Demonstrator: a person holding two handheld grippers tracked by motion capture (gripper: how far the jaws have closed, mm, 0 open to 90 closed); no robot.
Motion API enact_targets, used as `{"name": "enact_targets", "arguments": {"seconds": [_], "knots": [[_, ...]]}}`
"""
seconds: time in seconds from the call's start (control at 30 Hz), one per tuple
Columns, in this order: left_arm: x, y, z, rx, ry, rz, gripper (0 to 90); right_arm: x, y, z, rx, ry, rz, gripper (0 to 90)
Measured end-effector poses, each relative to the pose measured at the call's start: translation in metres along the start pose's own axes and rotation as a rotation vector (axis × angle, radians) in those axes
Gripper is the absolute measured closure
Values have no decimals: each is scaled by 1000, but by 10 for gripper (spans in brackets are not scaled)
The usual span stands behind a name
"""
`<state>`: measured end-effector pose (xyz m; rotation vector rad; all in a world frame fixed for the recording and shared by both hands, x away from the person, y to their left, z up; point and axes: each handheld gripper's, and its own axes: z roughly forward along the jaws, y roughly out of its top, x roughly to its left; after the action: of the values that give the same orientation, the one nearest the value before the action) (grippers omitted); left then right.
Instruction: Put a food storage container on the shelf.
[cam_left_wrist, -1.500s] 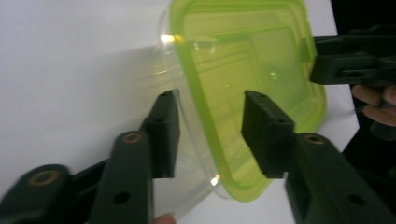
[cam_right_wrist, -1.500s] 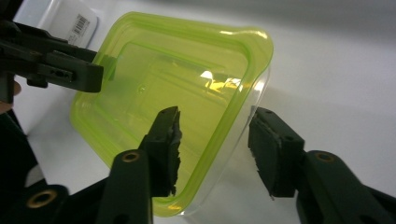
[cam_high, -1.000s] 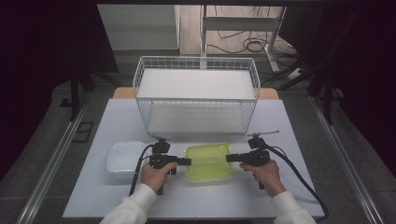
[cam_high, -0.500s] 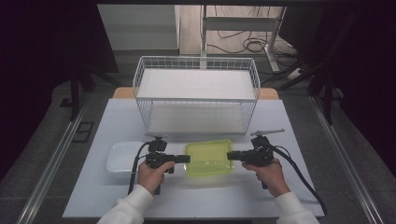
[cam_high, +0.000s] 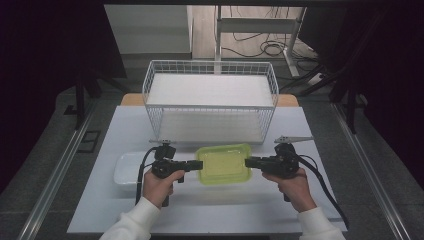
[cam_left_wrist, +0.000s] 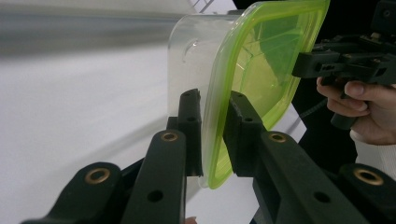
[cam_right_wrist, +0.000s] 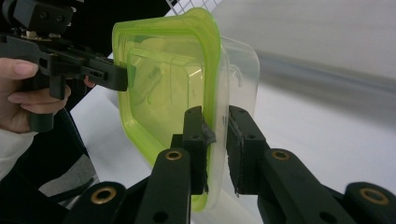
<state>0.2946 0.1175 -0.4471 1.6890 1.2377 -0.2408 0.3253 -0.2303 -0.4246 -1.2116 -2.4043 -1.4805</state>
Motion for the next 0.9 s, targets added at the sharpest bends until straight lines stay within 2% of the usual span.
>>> {"name": "enact_targets", "arguments": {"seconds": [0.07,0.3,0.33,0.4,0.5,0.53,0.63,0.9], "knots": [[-2,1,-5,-8,1,14,780,7,4,-2,-8,-15,-33,778],[-6,9,-14,-27,-9,39,778,16,11,-5,-32,-32,-74,778],[-8,13,-18,-36,-4,59,777,19,14,-6,-41,-38,-88,778],[-9,17,-21,-41,-1,66,776,21,17,-6,-47,-43,-99,778],[-10,21,-24,-44,5,77,775,22,20,-4,-49,-48,-107,778],[-12,26,-27,-44,10,95,773,22,23,-4,-53,-46,-110,778],[-14,30,-30,-42,20,116,773,23,26,-3,-56,-50,-117,779],[-21,47,-40,-62,30,165,774,26,41,-7,-93,-37,-131,780]]}}
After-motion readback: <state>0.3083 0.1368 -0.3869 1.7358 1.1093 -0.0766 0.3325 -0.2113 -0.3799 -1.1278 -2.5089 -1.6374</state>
